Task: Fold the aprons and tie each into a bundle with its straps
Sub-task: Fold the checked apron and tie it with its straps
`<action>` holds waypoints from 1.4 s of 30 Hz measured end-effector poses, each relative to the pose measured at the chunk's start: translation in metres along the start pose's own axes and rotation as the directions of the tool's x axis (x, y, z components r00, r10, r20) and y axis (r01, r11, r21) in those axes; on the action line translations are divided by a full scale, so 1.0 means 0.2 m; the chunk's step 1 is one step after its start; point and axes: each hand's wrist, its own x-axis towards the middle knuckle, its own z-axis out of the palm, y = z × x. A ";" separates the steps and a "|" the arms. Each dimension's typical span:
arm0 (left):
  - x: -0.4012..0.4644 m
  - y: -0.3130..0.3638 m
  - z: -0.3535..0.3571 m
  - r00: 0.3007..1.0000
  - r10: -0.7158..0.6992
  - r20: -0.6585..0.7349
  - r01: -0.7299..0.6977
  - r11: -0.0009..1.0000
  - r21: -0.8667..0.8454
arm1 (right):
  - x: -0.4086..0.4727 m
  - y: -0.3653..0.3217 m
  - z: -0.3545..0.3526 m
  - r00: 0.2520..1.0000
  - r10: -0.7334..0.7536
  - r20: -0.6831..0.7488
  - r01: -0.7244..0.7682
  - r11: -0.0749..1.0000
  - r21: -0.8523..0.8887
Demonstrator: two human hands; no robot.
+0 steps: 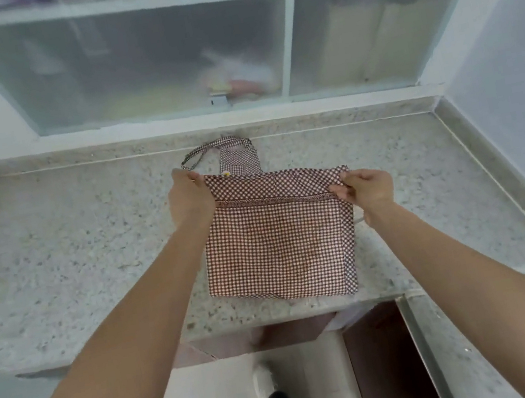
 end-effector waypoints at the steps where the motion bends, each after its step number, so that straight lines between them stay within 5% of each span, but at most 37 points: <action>1: 0.10 0.05 0.04 1.000 0.005 0.009 -0.005 0.999 0.033 | 0.08 -0.04 0.05 1.000 0.020 -0.014 -0.020 1.000 -0.008; 8: 0.49 0.18 0.21 0.993 -0.101 0.053 0.095 0.990 0.105 | 0.45 -0.14 0.27 0.995 0.032 -0.097 -0.041 0.995 -0.092; 12: 0.62 0.24 0.31 0.999 -0.045 0.026 0.032 0.925 0.378 | 0.64 -0.17 0.36 0.986 -0.005 -0.165 -0.031 0.977 -0.212; 16: 0.77 0.24 0.46 0.995 0.060 0.074 -0.088 0.874 0.478 | 0.82 -0.19 0.43 0.982 -0.072 -0.173 -0.008 0.907 -0.420; 20: 0.92 0.17 0.62 0.995 -0.011 0.101 -0.052 0.805 0.591 | 1.05 -0.13 0.49 0.991 -0.015 -0.133 -0.047 0.891 -0.452; 31: 1.17 0.02 0.93 0.973 -0.155 0.172 0.042 0.849 0.527 | 1.53 0.22 0.57 0.988 0.102 -0.114 -0.149 0.807 -0.572; 42: 1.31 -0.11 1.01 0.989 0.000 0.149 -0.092 0.784 0.614 | 1.54 0.24 0.62 0.994 0.001 -0.111 -0.077 0.723 -0.686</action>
